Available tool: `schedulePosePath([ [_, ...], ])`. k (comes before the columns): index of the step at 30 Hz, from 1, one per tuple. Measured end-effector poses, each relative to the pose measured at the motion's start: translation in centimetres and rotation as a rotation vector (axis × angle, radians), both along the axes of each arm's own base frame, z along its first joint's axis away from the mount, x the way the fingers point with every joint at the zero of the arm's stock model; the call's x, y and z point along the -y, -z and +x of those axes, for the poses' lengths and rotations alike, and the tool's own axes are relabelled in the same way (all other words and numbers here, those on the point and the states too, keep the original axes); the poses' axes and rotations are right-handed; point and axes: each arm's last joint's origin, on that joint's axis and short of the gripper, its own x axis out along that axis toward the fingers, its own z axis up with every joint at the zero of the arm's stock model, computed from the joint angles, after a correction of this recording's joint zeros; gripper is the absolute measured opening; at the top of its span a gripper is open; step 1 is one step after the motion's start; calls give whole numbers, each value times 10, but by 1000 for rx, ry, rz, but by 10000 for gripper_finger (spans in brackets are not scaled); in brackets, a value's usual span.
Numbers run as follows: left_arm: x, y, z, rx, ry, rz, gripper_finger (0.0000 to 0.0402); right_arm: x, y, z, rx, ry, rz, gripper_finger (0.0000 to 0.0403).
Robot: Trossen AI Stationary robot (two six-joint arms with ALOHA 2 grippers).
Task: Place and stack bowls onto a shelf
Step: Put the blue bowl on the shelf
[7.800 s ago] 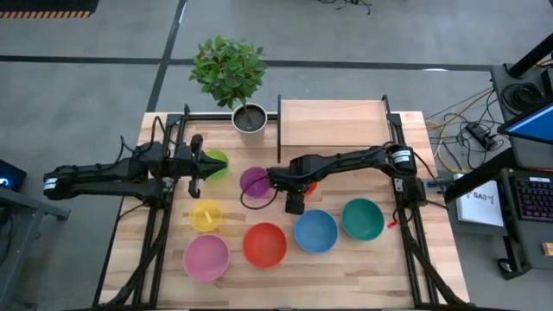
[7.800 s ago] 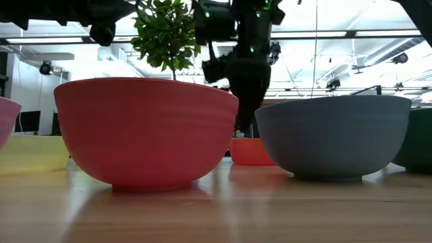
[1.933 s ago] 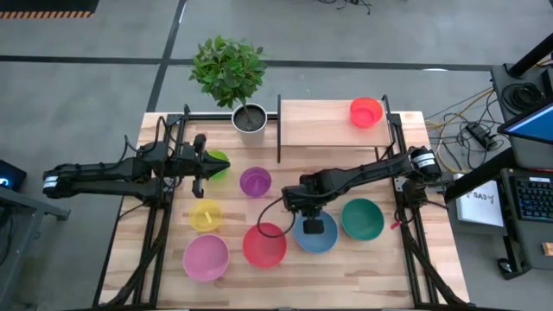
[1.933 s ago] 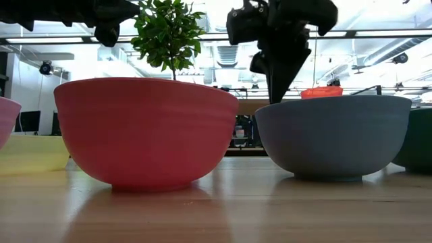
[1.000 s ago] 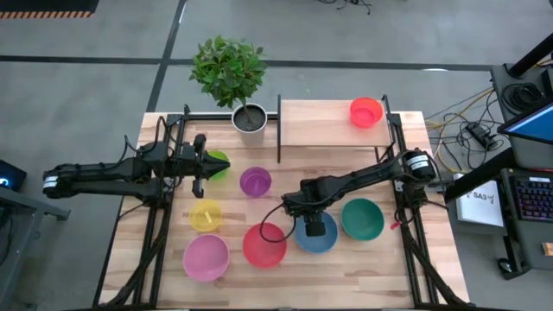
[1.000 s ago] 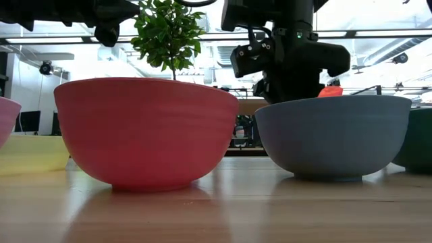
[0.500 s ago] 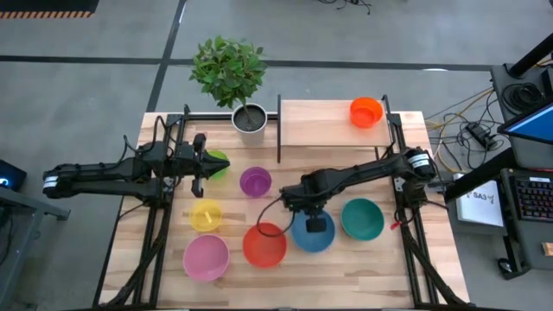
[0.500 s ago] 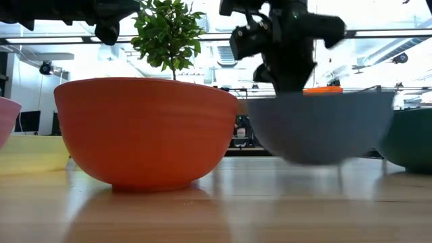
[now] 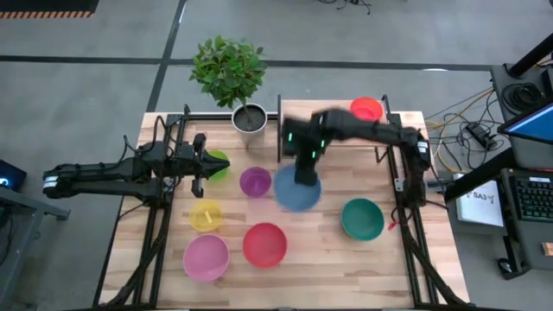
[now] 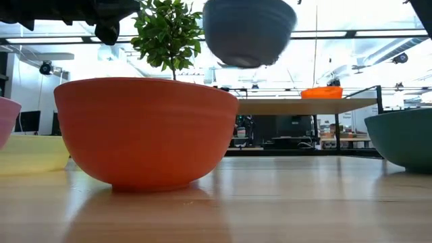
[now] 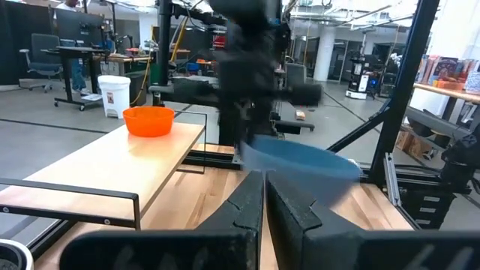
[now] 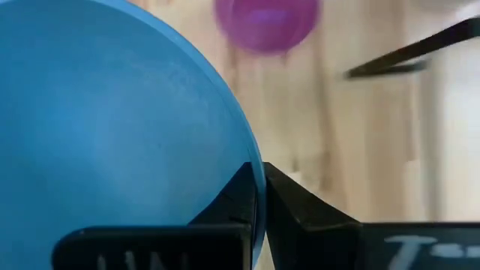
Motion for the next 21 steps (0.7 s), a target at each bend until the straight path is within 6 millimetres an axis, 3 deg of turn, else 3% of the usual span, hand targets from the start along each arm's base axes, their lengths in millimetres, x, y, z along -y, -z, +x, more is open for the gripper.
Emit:
schedulePosePath([
  [5, 0, 0, 0, 0, 0, 0, 0, 67, -18, -23, 45, 131, -12, 9],
  [12, 0, 0, 0, 0, 1, 0, 0, 159, -15, -72, 27, 399, -7, 9],
  [16, 0, 0, 0, 0, 1, 0, 0, 194, -7, -93, 10, 489, 2, 9],
  [21, 0, 0, 0, -1, 3, 0, 0, 220, 6, -105, -4, 530, 41, 9],
])
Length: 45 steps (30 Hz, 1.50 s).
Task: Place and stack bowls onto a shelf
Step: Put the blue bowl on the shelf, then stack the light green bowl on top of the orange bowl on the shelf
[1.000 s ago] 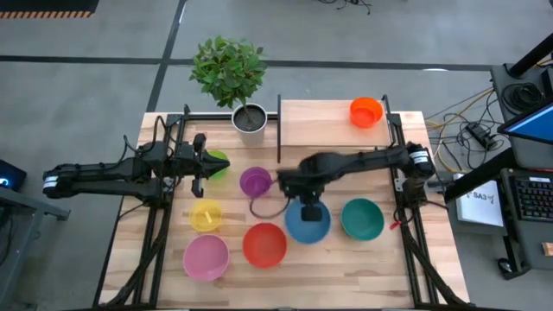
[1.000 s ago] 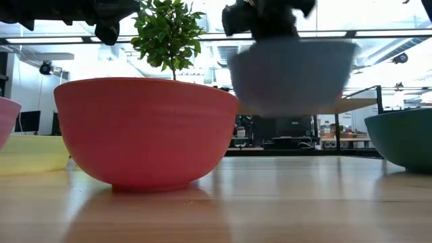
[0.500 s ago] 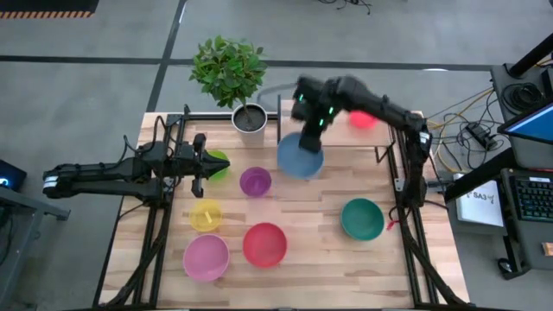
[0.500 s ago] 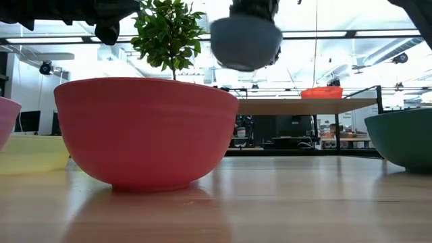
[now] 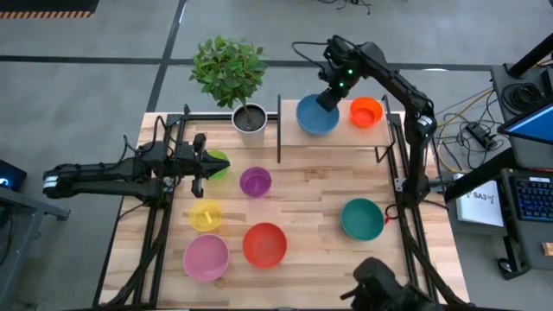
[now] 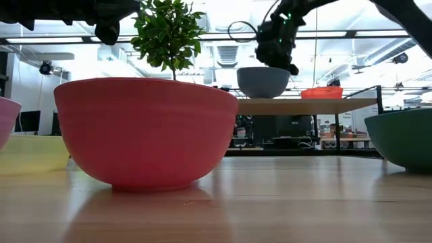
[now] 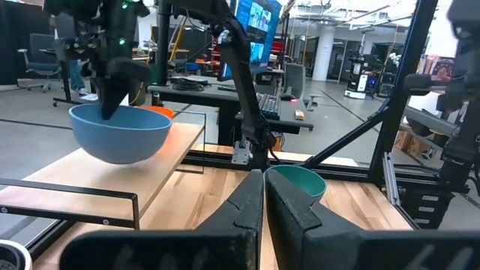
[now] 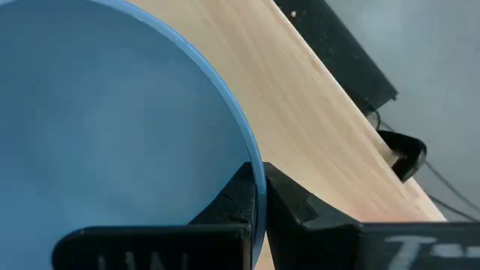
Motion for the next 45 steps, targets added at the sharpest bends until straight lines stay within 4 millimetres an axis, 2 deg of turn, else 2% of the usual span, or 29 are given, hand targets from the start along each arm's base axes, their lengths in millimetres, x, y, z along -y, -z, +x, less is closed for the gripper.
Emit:
schedulePosePath([
  [8, 0, 0, 0, -3, 0, 7, 0, 13, 19, 6, -19, -18, 35, 9],
  [15, 0, 0, 0, -6, -1, 7, 0, 18, 26, 10, -20, -16, 35, 17],
  [29, 0, 0, 0, -5, -1, 7, 0, 18, 23, 10, -9, -6, 12, 136],
  [33, 0, 0, 0, -5, -2, 7, 0, 18, 12, 10, 18, 3, -14, 154],
  [39, 0, 0, 0, -5, -2, 7, 0, 14, -21, 6, 90, 25, -81, 161],
  [42, 0, 0, 0, -5, -2, -3, 0, 4, -39, 0, 109, 20, -100, 156],
  [45, 0, 0, 0, -4, -2, -21, 0, -16, -57, -6, 139, -5, -130, 146],
])
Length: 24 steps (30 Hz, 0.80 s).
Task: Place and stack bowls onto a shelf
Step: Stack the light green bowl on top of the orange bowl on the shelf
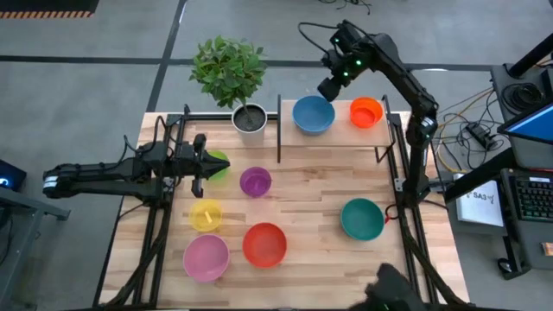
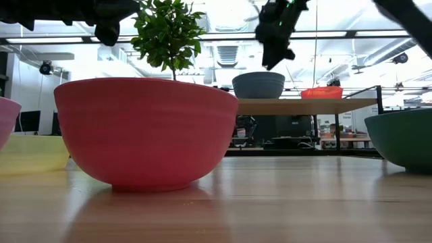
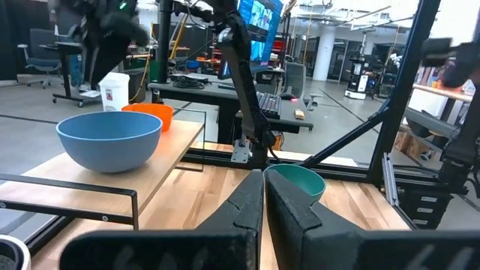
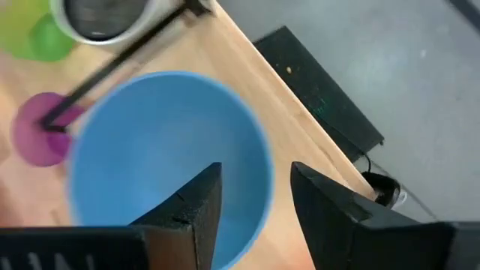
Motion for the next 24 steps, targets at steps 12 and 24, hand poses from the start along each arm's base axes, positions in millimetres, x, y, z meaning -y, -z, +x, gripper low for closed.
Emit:
schedulePosePath([
  [12, 0, 0, 0, 4, 2, -60, 0, -123, -32, -5, 225, -287, -177, 105],
  [24, -1, 7, 7, -43, 2, -185, 0, -224, 39, -42, 533, -462, -161, 71],
])
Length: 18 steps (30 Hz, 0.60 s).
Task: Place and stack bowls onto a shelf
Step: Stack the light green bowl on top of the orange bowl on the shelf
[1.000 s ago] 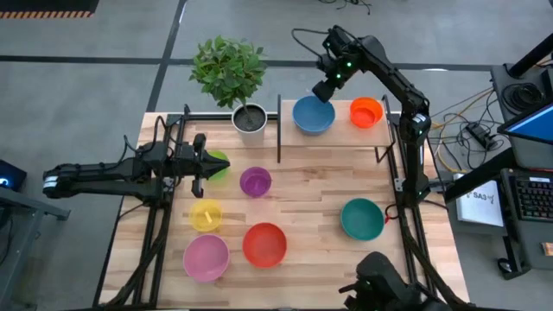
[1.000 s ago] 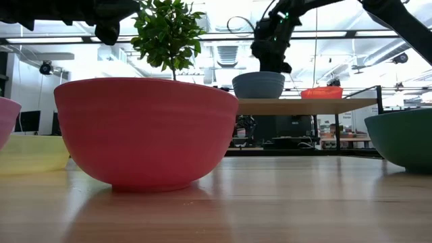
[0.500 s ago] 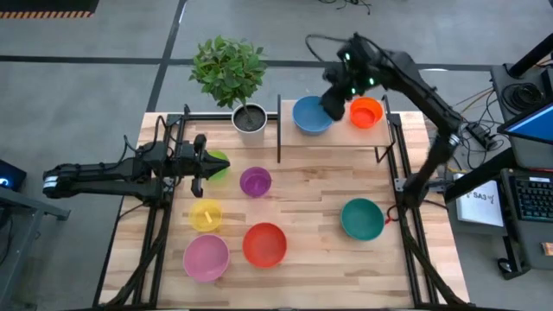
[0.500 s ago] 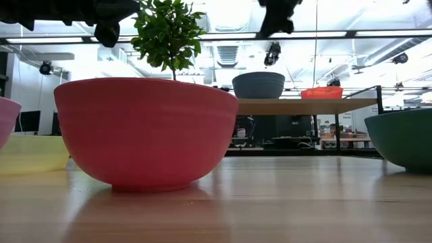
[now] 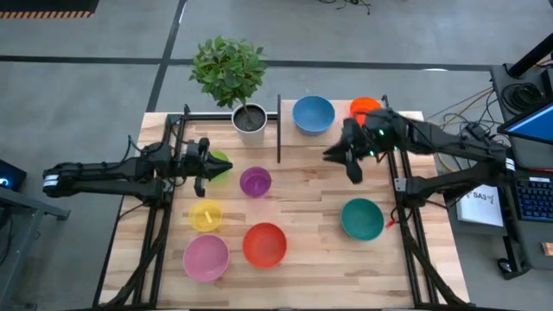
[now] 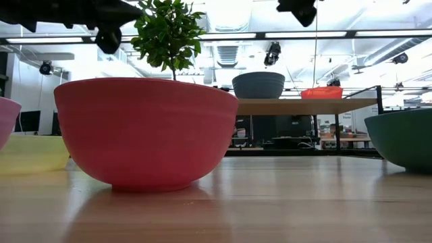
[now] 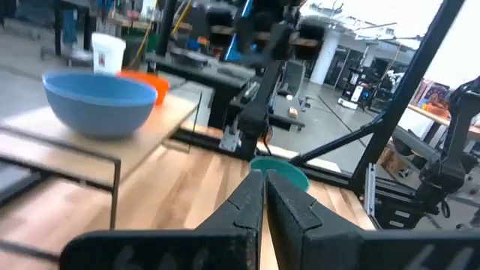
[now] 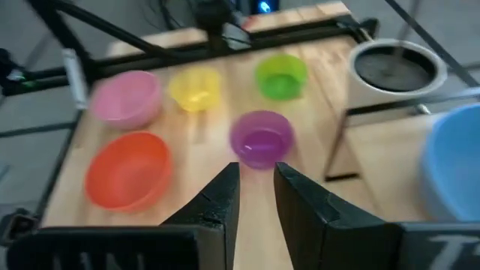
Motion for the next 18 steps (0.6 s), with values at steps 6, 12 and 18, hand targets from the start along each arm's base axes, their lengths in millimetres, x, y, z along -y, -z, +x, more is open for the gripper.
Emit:
schedulePosePath([
  [6, -2, 15, 17, -98, -8, -117, 0, -21, 23, -11, 75, -74, 14, 62],
  [12, -4, 33, 33, -202, -23, -214, 0, -32, 44, -15, 96, -107, -12, 58],
  [18, -6, 46, 37, -487, -159, -365, 0, -37, 64, -12, 74, -129, 0, 58],
])
